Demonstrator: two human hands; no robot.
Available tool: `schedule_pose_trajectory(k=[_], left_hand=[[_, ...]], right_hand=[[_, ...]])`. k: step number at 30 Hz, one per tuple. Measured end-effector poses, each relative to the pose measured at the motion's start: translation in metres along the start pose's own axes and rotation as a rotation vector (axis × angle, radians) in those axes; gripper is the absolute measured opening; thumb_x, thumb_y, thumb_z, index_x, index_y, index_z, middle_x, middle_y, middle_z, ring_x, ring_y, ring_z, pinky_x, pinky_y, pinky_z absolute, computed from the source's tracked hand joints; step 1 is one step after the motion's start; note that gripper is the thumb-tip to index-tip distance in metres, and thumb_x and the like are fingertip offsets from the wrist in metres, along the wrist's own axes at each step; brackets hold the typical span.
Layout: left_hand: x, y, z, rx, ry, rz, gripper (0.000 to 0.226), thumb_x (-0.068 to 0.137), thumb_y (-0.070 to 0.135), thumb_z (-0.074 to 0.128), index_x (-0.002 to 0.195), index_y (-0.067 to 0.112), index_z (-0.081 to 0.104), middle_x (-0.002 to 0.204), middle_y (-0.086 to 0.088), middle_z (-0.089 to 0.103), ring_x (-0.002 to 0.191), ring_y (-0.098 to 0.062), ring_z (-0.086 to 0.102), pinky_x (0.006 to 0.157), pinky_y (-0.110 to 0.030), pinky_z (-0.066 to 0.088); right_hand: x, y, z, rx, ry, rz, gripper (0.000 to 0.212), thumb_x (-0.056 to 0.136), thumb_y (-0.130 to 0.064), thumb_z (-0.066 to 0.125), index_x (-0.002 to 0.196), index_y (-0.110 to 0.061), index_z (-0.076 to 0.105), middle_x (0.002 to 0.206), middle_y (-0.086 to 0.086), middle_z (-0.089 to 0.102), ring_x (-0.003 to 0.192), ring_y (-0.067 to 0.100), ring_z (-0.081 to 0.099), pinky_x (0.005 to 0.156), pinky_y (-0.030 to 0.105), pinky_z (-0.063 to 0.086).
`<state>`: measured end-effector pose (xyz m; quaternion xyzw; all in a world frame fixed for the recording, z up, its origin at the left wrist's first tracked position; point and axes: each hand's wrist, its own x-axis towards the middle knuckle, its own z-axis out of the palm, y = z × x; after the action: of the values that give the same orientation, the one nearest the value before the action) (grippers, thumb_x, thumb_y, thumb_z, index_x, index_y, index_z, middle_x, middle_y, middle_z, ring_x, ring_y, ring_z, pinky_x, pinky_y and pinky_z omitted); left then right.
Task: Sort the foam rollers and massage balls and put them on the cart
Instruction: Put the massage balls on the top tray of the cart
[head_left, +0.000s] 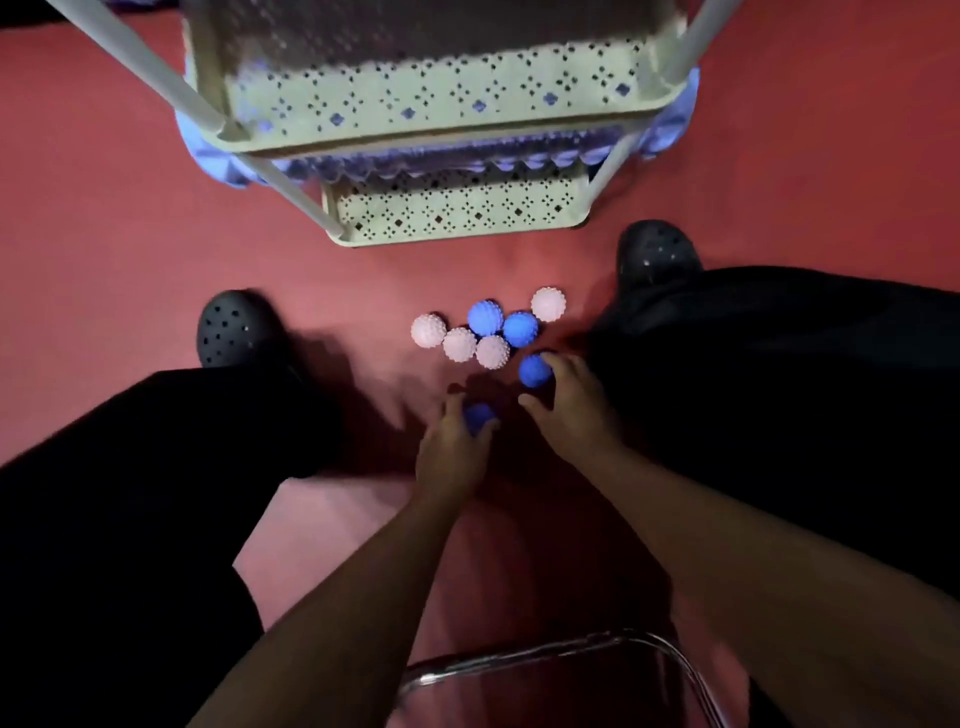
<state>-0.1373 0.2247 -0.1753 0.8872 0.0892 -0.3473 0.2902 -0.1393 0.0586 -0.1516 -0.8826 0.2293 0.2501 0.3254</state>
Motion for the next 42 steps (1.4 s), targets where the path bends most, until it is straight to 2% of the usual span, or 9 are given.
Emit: schedule_pose_trajectory(k=[7,14,18,20,24,30,34,38,42], left_hand=[[0.019,-0.011,0.014,-0.193,0.065,-0.035,0.046,0.082,0.03,0.081,0.112,0.008,0.056,0.113,-0.011,0.061,0.106,-0.029,0.06,0.089,-0.042,0.047],[0.036,-0.017,-0.011,-0.698,0.011,-0.212,0.05,0.09,0.003,0.07,0.135,0.007,0.048,0.125,-0.018,0.06,0.107,-0.025,0.061,0.105,-0.05,0.049],[0.051,-0.012,-0.027,-0.86,0.02,-0.259,0.045,0.095,-0.002,0.055,0.137,0.011,0.047,0.11,-0.013,0.062,0.089,-0.02,0.058,0.081,-0.039,0.053],[0.054,-0.01,-0.031,-0.786,0.038,-0.194,0.038,0.096,0.007,0.058,0.133,0.014,0.05,0.095,-0.009,0.064,0.076,-0.022,0.058,0.072,-0.034,0.048],[0.062,-0.007,-0.043,0.013,0.123,0.129,0.046,0.09,0.051,0.058,0.131,0.045,0.04,0.071,0.01,0.067,0.081,-0.035,0.068,0.074,-0.038,0.048],[0.094,-0.003,-0.043,0.493,0.034,0.219,0.069,0.087,0.063,0.055,0.147,0.047,0.023,0.111,-0.012,0.071,0.098,-0.043,0.066,0.08,-0.045,0.048],[0.104,-0.005,-0.038,0.549,0.015,0.175,0.068,0.092,0.063,0.048,0.152,0.048,0.019,0.122,-0.012,0.068,0.105,-0.042,0.065,0.086,-0.046,0.049],[0.103,-0.011,-0.036,0.506,0.064,0.182,0.056,0.09,0.064,0.05,0.139,0.047,0.027,0.111,-0.014,0.07,0.097,-0.042,0.066,0.076,-0.043,0.044],[0.088,-0.015,-0.043,0.162,0.029,0.112,0.049,0.087,0.061,0.059,0.127,0.043,0.039,0.1,-0.009,0.07,0.088,-0.035,0.066,0.07,-0.039,0.046]], right_hand=[[0.035,0.006,0.016,0.03,0.091,-0.003,0.048,0.08,-0.036,0.08,0.116,-0.012,0.058,0.117,0.008,0.059,0.11,0.031,0.055,0.093,0.045,0.044],[0.04,0.008,0.025,0.233,0.14,-0.068,0.038,0.073,-0.008,0.083,0.101,-0.003,0.057,0.102,0.007,0.051,0.093,0.022,0.052,0.087,0.039,0.045],[0.032,0.002,0.031,0.279,0.118,-0.127,0.038,0.078,-0.005,0.069,0.112,-0.005,0.053,0.1,0.005,0.054,0.089,0.02,0.055,0.086,0.043,0.049],[0.032,-0.004,0.031,0.239,0.007,-0.077,0.04,0.083,-0.013,0.059,0.119,-0.017,0.044,0.093,0.0,0.057,0.084,0.023,0.059,0.082,0.041,0.049],[0.041,-0.013,0.028,-0.033,-0.053,-0.091,0.041,0.093,-0.051,0.051,0.127,-0.036,0.033,0.097,0.002,0.069,0.088,0.035,0.066,0.08,0.042,0.052],[0.06,-0.016,0.034,-0.247,-0.033,-0.114,0.062,0.088,-0.058,0.062,0.138,-0.032,0.036,0.107,0.014,0.069,0.097,0.043,0.065,0.079,0.042,0.046],[0.063,-0.019,0.04,-0.352,0.019,-0.112,0.066,0.089,-0.053,0.064,0.144,-0.03,0.035,0.109,0.018,0.068,0.099,0.045,0.064,0.082,0.042,0.045],[0.063,-0.022,0.04,-0.323,0.028,-0.107,0.058,0.092,-0.05,0.061,0.141,-0.027,0.039,0.113,0.016,0.067,0.099,0.045,0.063,0.081,0.043,0.044],[0.047,-0.02,0.028,-0.09,-0.014,-0.097,0.046,0.094,-0.051,0.058,0.127,-0.021,0.045,0.127,0.004,0.058,0.102,0.042,0.062,0.084,0.045,0.047]])
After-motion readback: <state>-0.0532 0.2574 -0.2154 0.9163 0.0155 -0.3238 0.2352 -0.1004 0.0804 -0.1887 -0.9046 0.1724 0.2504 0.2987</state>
